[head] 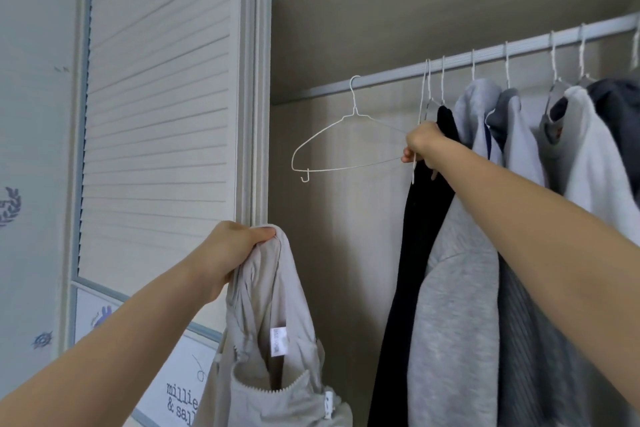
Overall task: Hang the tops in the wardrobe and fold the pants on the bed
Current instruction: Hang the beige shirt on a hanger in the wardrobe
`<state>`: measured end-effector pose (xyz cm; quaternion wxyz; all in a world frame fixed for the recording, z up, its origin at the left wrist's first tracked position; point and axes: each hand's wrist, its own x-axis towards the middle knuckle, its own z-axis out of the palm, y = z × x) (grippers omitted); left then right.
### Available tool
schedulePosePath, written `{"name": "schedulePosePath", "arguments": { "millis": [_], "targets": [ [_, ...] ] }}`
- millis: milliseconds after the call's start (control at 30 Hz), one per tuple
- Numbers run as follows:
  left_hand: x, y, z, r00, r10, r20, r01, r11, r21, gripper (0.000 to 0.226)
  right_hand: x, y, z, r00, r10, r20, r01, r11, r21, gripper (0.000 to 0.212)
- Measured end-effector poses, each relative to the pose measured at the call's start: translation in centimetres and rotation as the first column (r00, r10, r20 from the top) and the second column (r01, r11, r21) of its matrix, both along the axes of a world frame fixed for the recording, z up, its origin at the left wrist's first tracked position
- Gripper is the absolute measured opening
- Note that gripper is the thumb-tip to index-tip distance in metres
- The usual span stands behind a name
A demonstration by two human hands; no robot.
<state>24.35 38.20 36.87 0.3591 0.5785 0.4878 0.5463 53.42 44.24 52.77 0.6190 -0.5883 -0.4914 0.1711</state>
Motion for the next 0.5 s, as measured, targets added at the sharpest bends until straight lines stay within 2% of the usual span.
{"name": "schedulePosePath", "arguments": {
  "millis": [100, 233, 333, 500],
  "targets": [
    [0.4, 0.2, -0.2, 0.999, -0.008, -0.037, 0.008, 1.0, 0.01, 0.026, 0.1, -1.0, -0.2, 1.0, 0.015, -0.006, -0.016, 0.998, -0.067, 0.027],
    [0.8, 0.7, -0.3, 0.997, -0.02, -0.076, 0.022, 1.0, 0.02, 0.029, 1.6, -1.5, -0.6, 1.0, -0.013, 0.018, 0.014, 0.997, -0.07, 0.036],
    [0.9, 1.0, -0.6, 0.996, -0.038, -0.082, 0.04, 0.999, 0.021, 0.029, 1.3, -1.8, -0.4, 0.992, -0.081, 0.1, 0.085, 0.996, -0.038, 0.019],
    [0.7, 2.0, -1.1, 0.994, -0.058, -0.094, 0.06, 0.998, 0.023, 0.031, 1.0, -1.6, -0.5, 0.982, -0.098, 0.162, 0.084, 0.992, 0.092, 0.019]
  ]
}}
